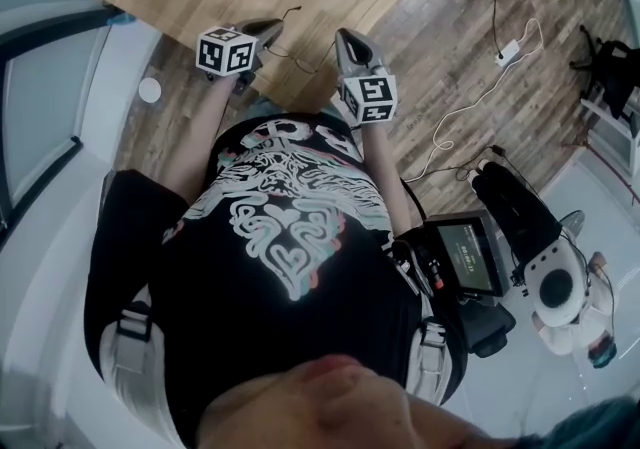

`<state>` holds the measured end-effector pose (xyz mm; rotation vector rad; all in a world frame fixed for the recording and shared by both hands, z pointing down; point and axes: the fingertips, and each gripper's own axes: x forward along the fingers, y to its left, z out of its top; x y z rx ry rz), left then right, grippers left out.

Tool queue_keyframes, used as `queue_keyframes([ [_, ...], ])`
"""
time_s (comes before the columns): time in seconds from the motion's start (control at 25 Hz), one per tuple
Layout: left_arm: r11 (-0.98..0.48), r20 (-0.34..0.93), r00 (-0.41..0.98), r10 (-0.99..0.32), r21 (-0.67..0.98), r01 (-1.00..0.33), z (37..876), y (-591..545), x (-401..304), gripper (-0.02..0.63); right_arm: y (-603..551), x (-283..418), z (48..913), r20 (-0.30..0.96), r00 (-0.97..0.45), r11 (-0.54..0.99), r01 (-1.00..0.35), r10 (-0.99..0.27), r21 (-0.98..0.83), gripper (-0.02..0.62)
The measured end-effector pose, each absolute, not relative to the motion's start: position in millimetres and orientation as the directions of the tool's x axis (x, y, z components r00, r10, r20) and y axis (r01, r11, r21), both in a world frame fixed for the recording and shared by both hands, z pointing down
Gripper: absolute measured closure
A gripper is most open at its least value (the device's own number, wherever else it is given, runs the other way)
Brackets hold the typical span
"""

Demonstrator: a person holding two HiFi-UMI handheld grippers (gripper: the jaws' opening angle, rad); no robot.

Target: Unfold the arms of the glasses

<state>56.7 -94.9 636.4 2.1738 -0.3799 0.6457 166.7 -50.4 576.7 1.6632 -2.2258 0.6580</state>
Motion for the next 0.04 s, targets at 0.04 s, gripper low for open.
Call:
queue_keyframes([
  [0.04, -0.62, 0.562, 0.826, -0.049, 0.631, -0.466, 635.6, -94.1, 57.2, 0.614, -49.5, 167.8, 576.4, 0.482, -0.292, 0.227, -0.955, -0.826, -0.189, 0.583],
])
